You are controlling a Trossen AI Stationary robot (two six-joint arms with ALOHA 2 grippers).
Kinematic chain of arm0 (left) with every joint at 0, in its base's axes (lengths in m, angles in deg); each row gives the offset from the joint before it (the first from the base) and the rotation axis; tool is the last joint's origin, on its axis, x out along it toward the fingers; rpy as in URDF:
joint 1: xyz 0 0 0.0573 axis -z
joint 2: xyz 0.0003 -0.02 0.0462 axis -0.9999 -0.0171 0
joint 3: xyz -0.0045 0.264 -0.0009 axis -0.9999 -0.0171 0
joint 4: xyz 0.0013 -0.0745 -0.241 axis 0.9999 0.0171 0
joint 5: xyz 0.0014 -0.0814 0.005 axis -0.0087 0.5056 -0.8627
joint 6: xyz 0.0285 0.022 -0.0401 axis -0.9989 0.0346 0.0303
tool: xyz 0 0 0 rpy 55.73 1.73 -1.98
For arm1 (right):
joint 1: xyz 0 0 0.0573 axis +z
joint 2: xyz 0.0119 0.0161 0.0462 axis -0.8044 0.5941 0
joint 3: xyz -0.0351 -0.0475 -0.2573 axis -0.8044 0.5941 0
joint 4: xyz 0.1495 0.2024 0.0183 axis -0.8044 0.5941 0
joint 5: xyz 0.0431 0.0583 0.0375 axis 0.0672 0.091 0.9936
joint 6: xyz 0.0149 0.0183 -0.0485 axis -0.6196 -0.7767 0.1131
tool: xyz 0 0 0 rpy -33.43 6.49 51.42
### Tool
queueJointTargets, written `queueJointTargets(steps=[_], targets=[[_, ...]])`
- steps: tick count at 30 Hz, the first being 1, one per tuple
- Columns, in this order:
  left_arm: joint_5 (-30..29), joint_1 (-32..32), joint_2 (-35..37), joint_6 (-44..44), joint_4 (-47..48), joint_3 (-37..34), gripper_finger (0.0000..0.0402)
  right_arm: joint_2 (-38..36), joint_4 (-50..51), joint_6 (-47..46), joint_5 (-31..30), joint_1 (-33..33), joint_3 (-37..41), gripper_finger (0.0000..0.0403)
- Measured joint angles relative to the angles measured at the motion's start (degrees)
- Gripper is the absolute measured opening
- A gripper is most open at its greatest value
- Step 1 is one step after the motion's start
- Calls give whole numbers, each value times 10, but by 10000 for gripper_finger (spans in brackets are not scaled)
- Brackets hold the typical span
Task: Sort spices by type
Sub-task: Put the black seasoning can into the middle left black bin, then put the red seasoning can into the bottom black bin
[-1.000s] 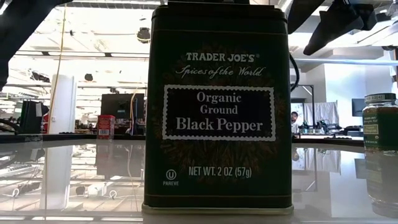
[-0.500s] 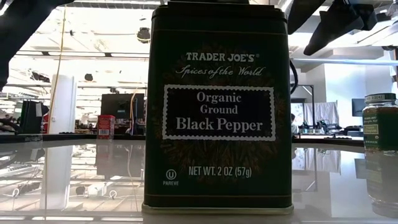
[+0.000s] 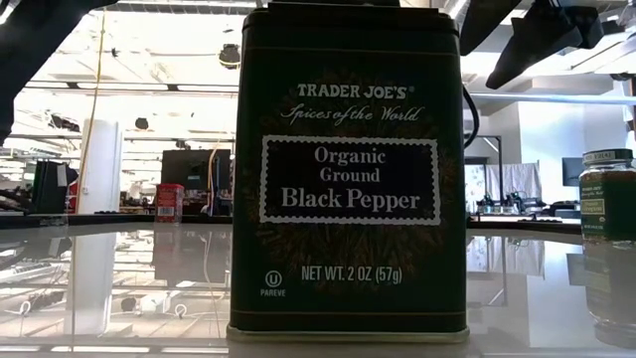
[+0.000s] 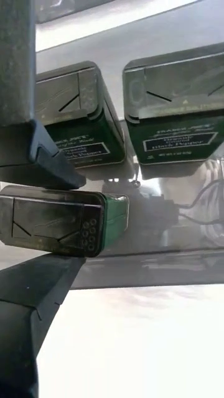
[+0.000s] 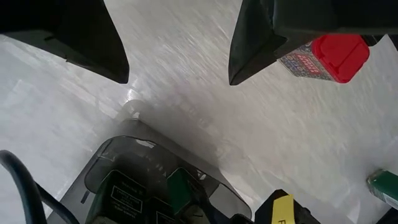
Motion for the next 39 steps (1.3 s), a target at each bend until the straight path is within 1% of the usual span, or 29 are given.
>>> queueJointTargets(steps=[11,21,29,34,39], targets=[[0,0,0,14,0,0,166,0,3,0,0,0,0,303],[0,0,0,11,1,0,201,0,3,0,0,1,0,303],[0,0,5,16,5,-1,204,0,3,0,0,1,0,303],[-9,0,32,29,4,-1,203,0,2,3,0,5,0,303],[-22,0,76,40,6,-1,203,0,1,5,0,5,0,303]])
